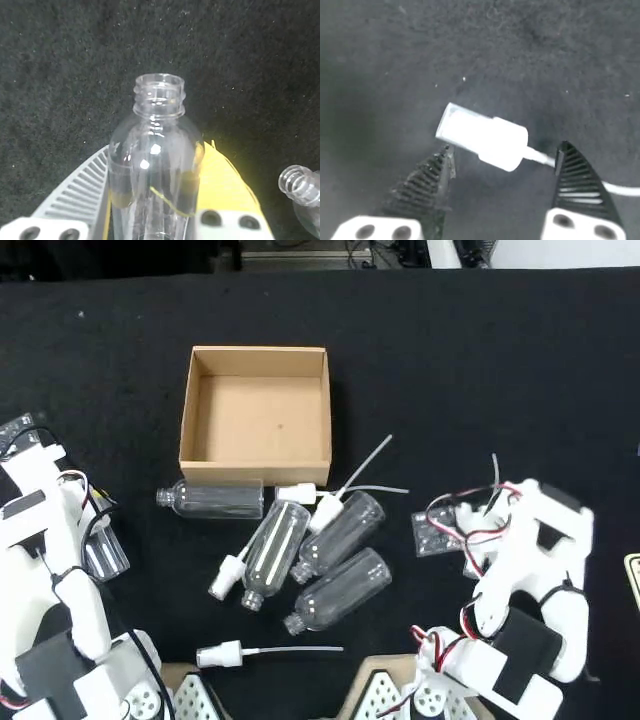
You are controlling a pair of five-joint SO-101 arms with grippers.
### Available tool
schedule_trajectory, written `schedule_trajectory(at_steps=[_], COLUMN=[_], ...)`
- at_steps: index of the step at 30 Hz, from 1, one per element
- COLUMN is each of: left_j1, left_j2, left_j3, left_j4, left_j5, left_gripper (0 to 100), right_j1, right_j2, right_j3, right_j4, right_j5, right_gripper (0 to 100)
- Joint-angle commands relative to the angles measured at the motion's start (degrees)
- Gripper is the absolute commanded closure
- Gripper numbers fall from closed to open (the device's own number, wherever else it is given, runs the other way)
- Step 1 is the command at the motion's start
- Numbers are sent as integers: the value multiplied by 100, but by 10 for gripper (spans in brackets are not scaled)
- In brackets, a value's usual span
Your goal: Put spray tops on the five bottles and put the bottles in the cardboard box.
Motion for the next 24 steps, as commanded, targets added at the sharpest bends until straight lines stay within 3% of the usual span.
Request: schedule_trajectory(at_steps=[1, 6, 8, 17, 20, 24], left_j1=[40, 40, 40, 57, 66, 40], left_j2=[-35, -44, -44, -44, -53, -53], left_j3=[-365, -365, -365, -356, -347, -338], left_j4=[-35, -35, -35, -35, -35, -35], left_j5=[26, 18, 18, 18, 18, 18], left_gripper=[971, 971, 971, 971, 971, 971], right_j1=[114, -26, -26, 580, 756, 809], right_j2=[-57, -57, -57, -4, 4, -4], right_j3=[347, 233, 154, -101, -101, -119], right_j4=[-571, -554, -554, -545, -536, -352], right_j5=[-246, -2180, -3226, -7745, -8387, -8422], right_gripper=[756, 995, 949, 946, 942, 938])
